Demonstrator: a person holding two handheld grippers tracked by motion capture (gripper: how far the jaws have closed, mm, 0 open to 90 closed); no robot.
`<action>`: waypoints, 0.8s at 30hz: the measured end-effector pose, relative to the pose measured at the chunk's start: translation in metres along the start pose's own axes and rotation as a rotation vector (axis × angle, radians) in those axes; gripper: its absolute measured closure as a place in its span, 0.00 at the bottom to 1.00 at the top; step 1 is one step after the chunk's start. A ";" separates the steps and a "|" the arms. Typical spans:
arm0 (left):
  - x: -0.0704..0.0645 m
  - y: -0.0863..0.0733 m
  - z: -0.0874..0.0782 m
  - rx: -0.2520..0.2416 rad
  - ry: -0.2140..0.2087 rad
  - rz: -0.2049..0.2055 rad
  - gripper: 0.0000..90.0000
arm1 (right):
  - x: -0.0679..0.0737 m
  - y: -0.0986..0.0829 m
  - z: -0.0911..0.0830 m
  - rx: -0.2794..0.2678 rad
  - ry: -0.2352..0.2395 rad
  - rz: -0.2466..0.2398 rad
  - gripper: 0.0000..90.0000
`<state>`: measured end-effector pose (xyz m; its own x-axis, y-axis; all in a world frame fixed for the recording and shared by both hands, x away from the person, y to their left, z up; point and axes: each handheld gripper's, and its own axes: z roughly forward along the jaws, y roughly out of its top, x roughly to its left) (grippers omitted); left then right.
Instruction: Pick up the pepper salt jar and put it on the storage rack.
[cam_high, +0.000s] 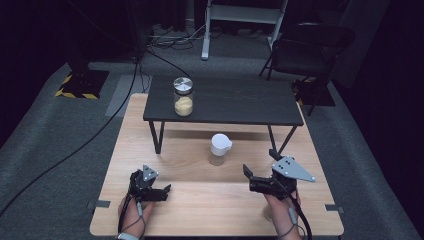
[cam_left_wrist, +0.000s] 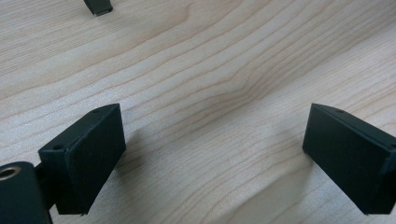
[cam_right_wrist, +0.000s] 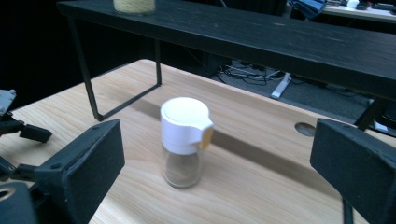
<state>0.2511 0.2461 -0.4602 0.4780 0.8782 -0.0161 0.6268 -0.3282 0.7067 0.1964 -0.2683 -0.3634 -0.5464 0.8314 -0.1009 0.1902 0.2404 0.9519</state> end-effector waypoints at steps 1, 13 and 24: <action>0.000 0.000 0.000 0.000 0.000 0.000 0.06 | 0.002 0.001 0.002 -0.001 0.003 -0.001 0.03; 0.000 0.002 0.002 0.008 -0.007 0.006 0.03 | 0.032 0.005 0.035 0.002 0.003 -0.006 0.03; 0.000 0.000 0.000 0.007 -0.012 0.006 0.03 | 0.054 0.000 0.066 0.003 -0.068 0.013 0.03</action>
<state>0.2506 0.2464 -0.4601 0.4888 0.8722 -0.0204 0.6283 -0.3357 0.7018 0.2205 -0.1908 -0.3882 -0.4874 0.8665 -0.1078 0.1996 0.2308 0.9523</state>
